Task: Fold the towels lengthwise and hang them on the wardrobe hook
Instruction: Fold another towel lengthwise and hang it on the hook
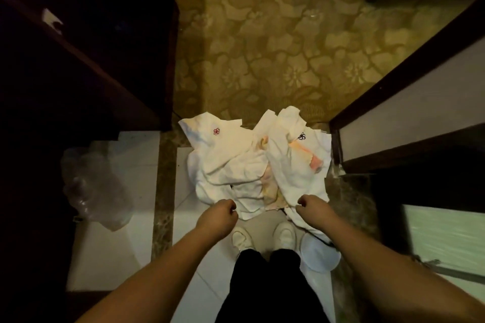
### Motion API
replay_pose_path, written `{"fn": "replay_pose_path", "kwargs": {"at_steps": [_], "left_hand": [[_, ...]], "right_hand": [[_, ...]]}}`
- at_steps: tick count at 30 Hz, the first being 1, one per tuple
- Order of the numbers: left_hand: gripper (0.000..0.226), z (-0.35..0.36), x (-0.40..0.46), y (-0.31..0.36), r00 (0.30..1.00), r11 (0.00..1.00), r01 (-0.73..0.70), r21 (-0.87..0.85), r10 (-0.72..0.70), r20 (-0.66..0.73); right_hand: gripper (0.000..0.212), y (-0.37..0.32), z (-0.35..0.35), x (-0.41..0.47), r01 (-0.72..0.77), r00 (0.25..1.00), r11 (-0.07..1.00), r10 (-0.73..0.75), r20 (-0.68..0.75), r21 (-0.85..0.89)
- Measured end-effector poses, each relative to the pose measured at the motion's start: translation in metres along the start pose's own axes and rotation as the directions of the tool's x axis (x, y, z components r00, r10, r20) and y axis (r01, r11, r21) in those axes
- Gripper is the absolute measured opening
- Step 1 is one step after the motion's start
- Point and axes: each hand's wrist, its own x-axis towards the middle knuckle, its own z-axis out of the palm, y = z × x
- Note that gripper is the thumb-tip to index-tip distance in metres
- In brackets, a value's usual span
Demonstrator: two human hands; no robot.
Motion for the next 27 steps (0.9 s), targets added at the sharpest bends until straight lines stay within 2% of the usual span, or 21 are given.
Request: {"fn": "replay_pose_path", "kwargs": {"at_steps": [7,16,22,24,27], "left_hand": [[0.027,0.037,0.149,-0.008,0.999,1.0,-0.024,0.01,0.024,0.027],[0.028,0.086,0.315,0.019,0.997,0.997,-0.081,-0.018,0.081,0.008],[0.026,0.117,0.396,0.043,0.998,0.969,-0.062,-0.237,0.068,0.016],[0.028,0.123,0.414,0.048,0.997,0.95,-0.056,-0.306,0.067,0.027],[0.03,0.127,0.425,0.052,0.997,0.931,-0.024,-0.364,0.048,0.057]], "right_hand": [[0.037,0.029,0.017,0.146,-0.073,0.996,0.991,0.078,-0.036,0.115],[0.055,0.032,0.02,0.309,-0.008,0.98,0.969,0.056,-0.189,0.249],[0.082,0.024,0.021,0.393,0.104,0.933,0.907,0.053,-0.356,0.408],[0.078,0.021,0.023,0.411,0.082,0.941,0.89,0.08,-0.329,0.449],[0.053,0.019,0.029,0.417,0.077,0.944,0.882,0.086,-0.318,0.466]]}}
